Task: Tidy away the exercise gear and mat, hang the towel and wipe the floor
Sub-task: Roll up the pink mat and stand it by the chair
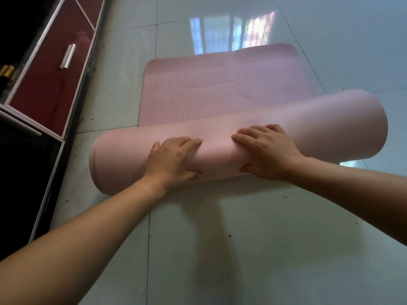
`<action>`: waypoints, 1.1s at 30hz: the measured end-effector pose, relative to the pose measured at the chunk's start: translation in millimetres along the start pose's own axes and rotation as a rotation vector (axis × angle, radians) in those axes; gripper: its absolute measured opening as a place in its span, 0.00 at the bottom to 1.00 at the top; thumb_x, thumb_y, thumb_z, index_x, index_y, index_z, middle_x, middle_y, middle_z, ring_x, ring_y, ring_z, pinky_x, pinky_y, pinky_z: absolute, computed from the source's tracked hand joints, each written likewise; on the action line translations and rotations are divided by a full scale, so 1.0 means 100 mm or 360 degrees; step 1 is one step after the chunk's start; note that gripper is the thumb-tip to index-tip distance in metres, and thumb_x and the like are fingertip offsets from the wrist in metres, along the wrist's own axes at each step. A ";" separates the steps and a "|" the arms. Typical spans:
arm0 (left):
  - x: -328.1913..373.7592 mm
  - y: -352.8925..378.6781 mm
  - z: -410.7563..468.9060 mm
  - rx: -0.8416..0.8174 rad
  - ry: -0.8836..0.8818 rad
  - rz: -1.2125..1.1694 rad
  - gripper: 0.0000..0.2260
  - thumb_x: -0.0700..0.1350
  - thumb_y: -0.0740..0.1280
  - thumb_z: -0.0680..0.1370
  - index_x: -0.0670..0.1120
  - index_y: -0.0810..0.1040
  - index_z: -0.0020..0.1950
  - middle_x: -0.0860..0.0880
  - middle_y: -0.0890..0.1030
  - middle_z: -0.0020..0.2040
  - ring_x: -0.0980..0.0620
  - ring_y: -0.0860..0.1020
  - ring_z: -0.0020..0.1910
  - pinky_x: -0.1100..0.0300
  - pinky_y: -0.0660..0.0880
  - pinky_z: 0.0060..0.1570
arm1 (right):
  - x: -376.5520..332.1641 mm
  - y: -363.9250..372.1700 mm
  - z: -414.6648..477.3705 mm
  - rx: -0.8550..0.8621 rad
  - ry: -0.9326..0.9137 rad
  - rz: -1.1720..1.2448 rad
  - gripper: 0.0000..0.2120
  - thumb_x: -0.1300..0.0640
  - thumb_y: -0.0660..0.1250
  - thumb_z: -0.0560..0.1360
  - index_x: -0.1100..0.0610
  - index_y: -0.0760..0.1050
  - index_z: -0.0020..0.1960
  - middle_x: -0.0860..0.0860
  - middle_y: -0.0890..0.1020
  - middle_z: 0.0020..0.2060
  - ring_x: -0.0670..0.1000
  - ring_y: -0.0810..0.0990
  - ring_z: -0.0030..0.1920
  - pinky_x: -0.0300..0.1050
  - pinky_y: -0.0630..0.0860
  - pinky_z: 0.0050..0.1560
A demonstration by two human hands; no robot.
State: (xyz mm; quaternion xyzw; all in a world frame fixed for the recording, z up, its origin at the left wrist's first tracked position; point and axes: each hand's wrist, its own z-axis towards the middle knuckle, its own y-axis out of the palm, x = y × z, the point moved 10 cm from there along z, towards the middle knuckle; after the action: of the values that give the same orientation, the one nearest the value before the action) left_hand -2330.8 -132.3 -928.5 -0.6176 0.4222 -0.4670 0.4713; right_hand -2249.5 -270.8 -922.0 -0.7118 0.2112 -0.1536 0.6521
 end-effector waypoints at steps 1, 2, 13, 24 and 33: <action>0.01 0.00 -0.02 0.0001 0.0003 0.0008 0.35 0.60 0.73 0.65 0.56 0.66 0.69 0.52 0.72 0.66 0.47 0.69 0.65 0.40 0.66 0.63 | -0.01 -0.01 -0.02 -0.0004 0.0001 -0.0005 0.35 0.40 0.72 0.64 0.51 0.67 0.67 0.50 0.72 0.65 0.54 0.70 0.64 0.52 0.62 0.61; 0.02 0.00 -0.04 0.0002 0.0003 0.0014 0.35 0.60 0.73 0.65 0.56 0.66 0.69 0.52 0.72 0.66 0.47 0.70 0.64 0.40 0.66 0.62 | -0.02 -0.02 -0.04 -0.0008 0.0001 -0.0008 0.35 0.40 0.72 0.64 0.51 0.67 0.67 0.50 0.72 0.64 0.54 0.70 0.64 0.52 0.63 0.61; 0.27 0.01 -0.72 -0.0084 0.0073 -0.0033 0.34 0.60 0.73 0.64 0.55 0.69 0.67 0.52 0.74 0.65 0.46 0.71 0.63 0.46 0.69 0.59 | -0.36 -0.01 -0.68 -0.0113 -0.0017 0.0061 0.34 0.39 0.71 0.64 0.49 0.67 0.66 0.48 0.73 0.63 0.53 0.71 0.63 0.51 0.64 0.58; 0.26 0.02 -0.75 -0.0197 0.0099 -0.0141 0.39 0.62 0.73 0.65 0.54 0.63 0.72 0.51 0.68 0.71 0.47 0.67 0.69 0.46 0.66 0.65 | -0.33 -0.03 -0.70 -0.0288 0.0001 0.0235 0.42 0.38 0.72 0.63 0.47 0.60 0.72 0.46 0.65 0.71 0.50 0.64 0.70 0.47 0.61 0.66; 0.01 -0.15 -0.37 0.0020 0.0026 -0.0110 0.28 0.59 0.66 0.73 0.50 0.68 0.70 0.47 0.71 0.68 0.45 0.70 0.64 0.51 0.69 0.61 | -0.38 -0.08 -0.52 -0.0271 0.0025 0.0035 0.41 0.34 0.63 0.70 0.51 0.50 0.74 0.53 0.54 0.74 0.57 0.54 0.72 0.54 0.58 0.70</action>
State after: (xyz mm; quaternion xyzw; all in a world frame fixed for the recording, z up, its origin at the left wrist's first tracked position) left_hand -2365.4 -137.5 -909.5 -0.6250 0.4016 -0.4908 0.4552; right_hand -2307.1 -296.4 -906.9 -0.7611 0.2364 -0.1335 0.5891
